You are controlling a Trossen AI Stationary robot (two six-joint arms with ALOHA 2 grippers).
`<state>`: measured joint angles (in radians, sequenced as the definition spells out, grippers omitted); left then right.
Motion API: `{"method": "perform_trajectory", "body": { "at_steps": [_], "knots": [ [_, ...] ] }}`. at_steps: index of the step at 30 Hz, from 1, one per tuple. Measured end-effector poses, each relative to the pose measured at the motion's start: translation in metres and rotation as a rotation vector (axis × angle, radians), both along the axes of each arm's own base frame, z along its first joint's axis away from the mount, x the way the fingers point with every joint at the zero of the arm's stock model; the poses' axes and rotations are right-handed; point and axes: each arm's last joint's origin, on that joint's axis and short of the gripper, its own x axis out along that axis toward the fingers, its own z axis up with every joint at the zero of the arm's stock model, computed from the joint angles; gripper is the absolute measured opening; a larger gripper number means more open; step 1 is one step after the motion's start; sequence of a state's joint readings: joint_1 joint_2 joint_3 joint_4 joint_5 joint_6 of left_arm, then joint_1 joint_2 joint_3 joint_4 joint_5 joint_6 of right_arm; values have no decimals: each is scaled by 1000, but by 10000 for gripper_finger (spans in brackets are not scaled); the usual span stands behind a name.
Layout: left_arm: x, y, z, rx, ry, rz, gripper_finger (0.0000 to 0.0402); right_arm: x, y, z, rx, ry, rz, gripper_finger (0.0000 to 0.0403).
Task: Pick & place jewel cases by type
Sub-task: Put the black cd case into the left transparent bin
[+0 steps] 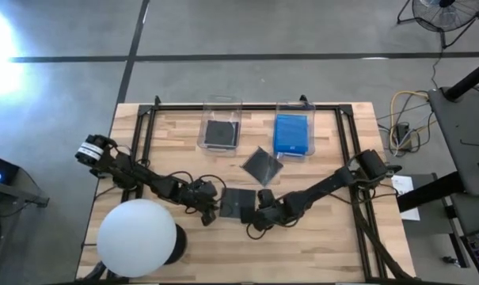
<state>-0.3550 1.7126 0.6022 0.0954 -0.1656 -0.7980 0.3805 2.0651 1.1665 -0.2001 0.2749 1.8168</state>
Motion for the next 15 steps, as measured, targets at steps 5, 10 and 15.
{"method": "perform_trajectory", "body": {
  "at_steps": [5, 10, 15],
  "knots": [
    [0, -1, 0, 1, 2, -18, 106, 7, 1, 16, -118, -39, 171, 230],
    [-1, -1, 0, 4, 6, -35, 106, -1, -5, 52, -224, -119, 205, 225],
    [-1, -1, 0, 2, 2, -45, 106, -4, -11, 77, -232, -271, 127, 225]
  ]
}}
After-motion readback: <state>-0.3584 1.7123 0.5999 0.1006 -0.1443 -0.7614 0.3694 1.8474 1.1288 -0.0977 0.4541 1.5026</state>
